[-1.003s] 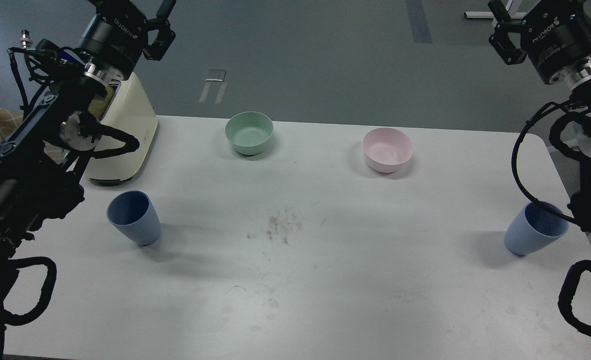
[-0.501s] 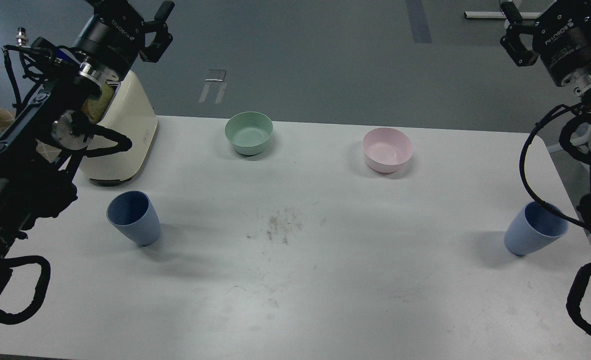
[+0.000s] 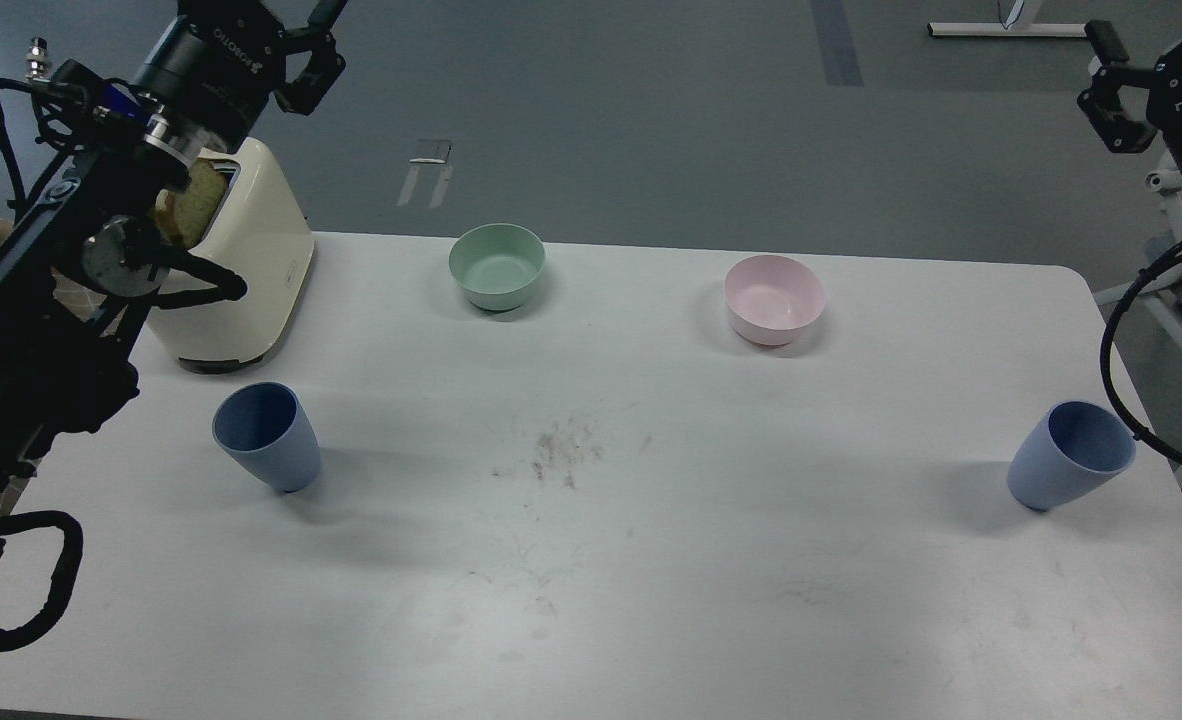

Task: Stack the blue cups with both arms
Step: 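Move the left arm out toward the blue cup near it, then lower the left gripper beside the blue cup and grasp it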

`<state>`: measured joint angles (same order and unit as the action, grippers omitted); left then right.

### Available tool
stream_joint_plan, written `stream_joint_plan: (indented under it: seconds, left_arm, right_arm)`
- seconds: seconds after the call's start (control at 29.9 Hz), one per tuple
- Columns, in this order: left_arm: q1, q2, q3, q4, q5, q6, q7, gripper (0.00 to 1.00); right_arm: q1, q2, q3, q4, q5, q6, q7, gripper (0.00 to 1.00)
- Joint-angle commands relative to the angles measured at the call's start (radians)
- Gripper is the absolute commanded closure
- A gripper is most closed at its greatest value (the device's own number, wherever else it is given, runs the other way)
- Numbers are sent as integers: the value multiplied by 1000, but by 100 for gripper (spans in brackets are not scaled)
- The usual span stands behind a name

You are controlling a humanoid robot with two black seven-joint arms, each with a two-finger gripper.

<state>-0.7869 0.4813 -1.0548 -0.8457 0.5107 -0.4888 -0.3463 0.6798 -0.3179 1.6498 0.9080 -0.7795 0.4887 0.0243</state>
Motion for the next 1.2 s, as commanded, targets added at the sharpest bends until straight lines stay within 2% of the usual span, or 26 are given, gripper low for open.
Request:
stream_joint_plan:
  seconds: [0.0, 0.1, 0.3, 0.4, 0.74, 0.97, 1.17]
  left_arm:
    - [70, 55, 6, -96, 15, 0, 0, 3]
    - [126, 103, 6, -185, 60, 0, 3, 3]
    - [283, 310, -7, -453, 351, 0, -2, 3]
    - [343, 365, -17, -519, 487, 12, -2, 3]
    - [463, 536, 2, -625, 833, 111, -13, 3]
    - [521, 559, 4, -670, 1097, 170, -11, 3]
    - [555, 565, 6, -670, 1261, 174, -11, 3]
  right_arm:
    - [-32, -27, 2, 5, 26, 0, 2, 0]
    - [-45, -35, 4, 5, 26, 0, 5, 0]
    - [-59, -43, 18, 20, 26, 0, 8, 0]
    - [-62, -43, 25, 23, 26, 0, 9, 0]
    - [-91, -43, 41, 51, 26, 0, 9, 0]
    - [-95, -41, 41, 51, 26, 0, 11, 0]
    - [-124, -32, 42, 43, 28, 0, 11, 0]
